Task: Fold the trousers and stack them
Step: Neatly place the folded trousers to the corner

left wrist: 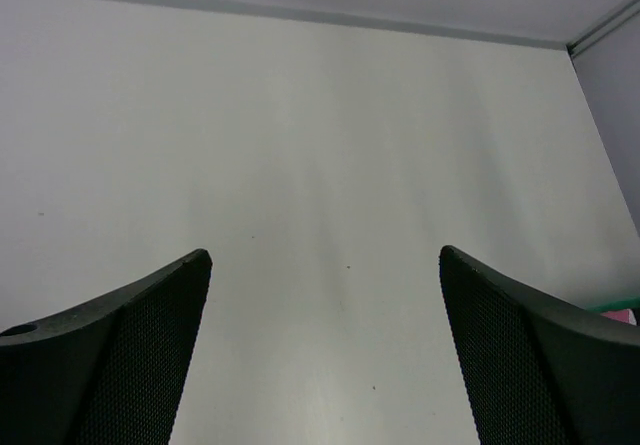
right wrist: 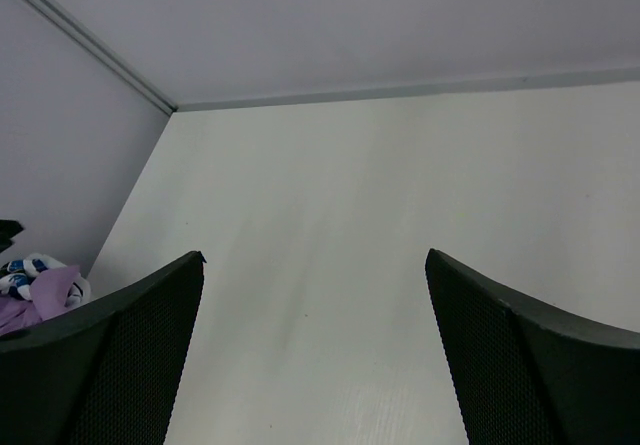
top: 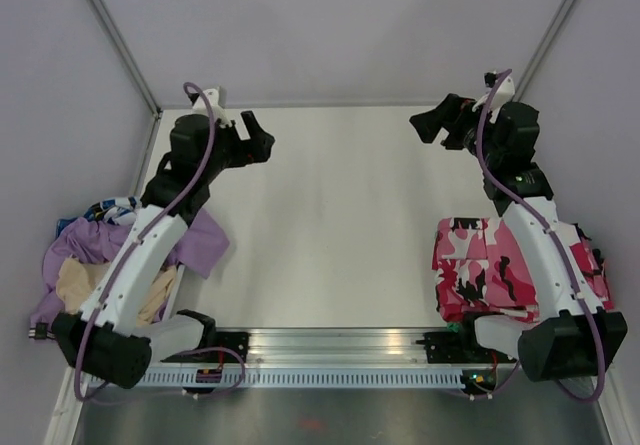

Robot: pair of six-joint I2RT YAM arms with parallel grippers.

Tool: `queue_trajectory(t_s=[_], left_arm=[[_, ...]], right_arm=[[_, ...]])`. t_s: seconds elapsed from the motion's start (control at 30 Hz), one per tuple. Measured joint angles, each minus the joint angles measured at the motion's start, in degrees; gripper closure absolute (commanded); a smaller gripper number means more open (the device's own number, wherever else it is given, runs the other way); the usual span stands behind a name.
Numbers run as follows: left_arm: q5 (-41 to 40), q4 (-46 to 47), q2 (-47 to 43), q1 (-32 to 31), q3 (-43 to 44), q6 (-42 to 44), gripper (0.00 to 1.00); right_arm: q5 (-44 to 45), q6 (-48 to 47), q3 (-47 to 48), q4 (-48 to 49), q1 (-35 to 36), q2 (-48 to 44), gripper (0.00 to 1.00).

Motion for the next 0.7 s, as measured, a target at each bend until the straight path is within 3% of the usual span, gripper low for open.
queue_trajectory(t_s=[0.17, 0.37, 0.53, 0.7], left_arm=[[-4.8, -3.1, -18.1, 0.0, -1.5, 3.7, 0.0], [-9.0, -3.3, -39.8, 0.1, -14.8, 3.5, 0.0], [-13.4, -7.9, -45.3, 0.1, -23.9, 1.4, 0.0], [-13.7, -11.2, -46.2, 0.1, -26.2, 0.0, 0.0]], right_arm=[[1.7, -1.2, -2.5, 0.1, 0.0, -7.3, 0.02], [2.2, -2.2, -9.0, 1.9, 0.0, -15.2, 0.02], [3.9, -2.8, -16.0, 1.5, 0.0, -22.2, 0.02], [4.7, -3.0, -19.5, 1.1, 0.0, -28.1, 0.02]])
